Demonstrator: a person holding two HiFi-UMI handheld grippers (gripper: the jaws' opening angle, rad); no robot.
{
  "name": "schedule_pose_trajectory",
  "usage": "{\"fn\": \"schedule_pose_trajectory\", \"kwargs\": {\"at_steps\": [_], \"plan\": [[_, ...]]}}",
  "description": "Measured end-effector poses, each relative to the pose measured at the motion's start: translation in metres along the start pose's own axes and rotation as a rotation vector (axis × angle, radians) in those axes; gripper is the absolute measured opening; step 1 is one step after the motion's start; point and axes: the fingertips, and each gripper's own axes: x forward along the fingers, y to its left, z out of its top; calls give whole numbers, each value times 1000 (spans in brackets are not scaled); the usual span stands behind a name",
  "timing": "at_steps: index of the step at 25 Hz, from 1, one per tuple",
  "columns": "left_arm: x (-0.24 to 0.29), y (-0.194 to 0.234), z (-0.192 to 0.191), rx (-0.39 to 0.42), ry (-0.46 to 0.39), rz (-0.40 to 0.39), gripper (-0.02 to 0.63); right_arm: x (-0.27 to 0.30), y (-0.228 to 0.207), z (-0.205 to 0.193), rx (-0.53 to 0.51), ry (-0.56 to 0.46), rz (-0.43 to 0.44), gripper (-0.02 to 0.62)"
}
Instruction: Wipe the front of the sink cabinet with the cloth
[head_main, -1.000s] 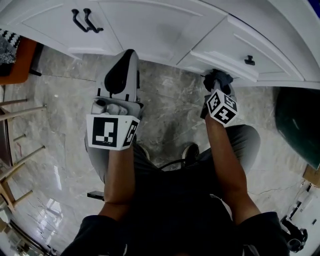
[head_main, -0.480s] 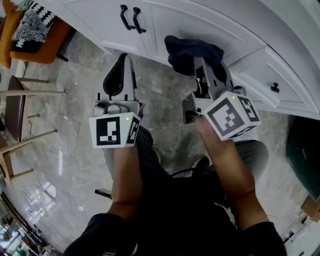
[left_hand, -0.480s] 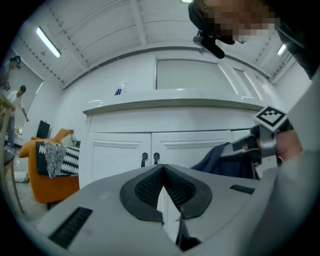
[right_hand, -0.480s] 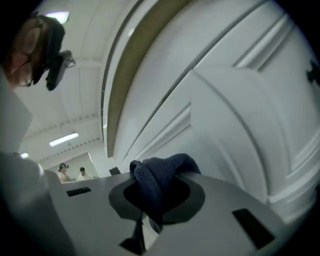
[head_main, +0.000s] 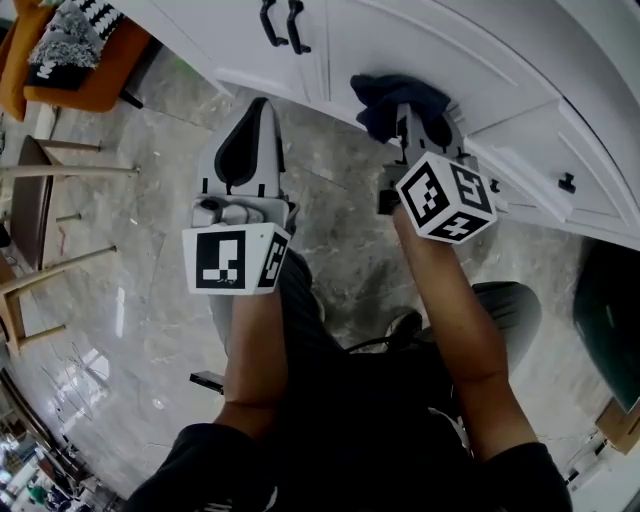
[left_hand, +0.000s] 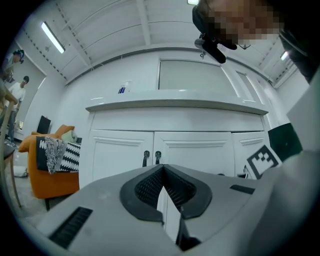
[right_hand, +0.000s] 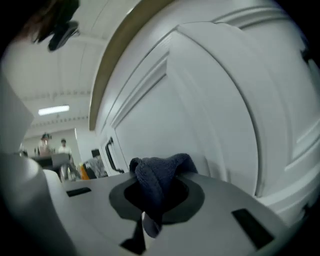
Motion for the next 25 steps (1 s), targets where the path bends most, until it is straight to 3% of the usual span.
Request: {"fn": "schedule_pose_trajectory", "kwargs": {"at_steps": [3, 4, 6, 14, 16, 20, 25], "plan": [[3, -4, -2, 1, 3, -15, 3, 8, 16, -5, -407, -34, -9, 23], [4, -6, -3, 6, 3, -23, 4, 13, 27, 0, -493, -74, 9, 23], [5, -7, -5, 15, 10, -31, 4, 25, 41, -3, -562, -118, 35, 21], [2, -6, -11, 30, 38, -42, 4, 65, -10, -162, -480, 242, -34, 21], [2, -4, -13, 26, 41, -38, 3, 60, -31, -184, -466, 301, -61, 21], [2, -1, -15, 17, 43, -32, 5, 24, -73, -172, -412, 291, -147, 21], [9, -13, -14, 8, 41, -46, 4, -4, -61, -90, -466, 121, -135, 21]]}}
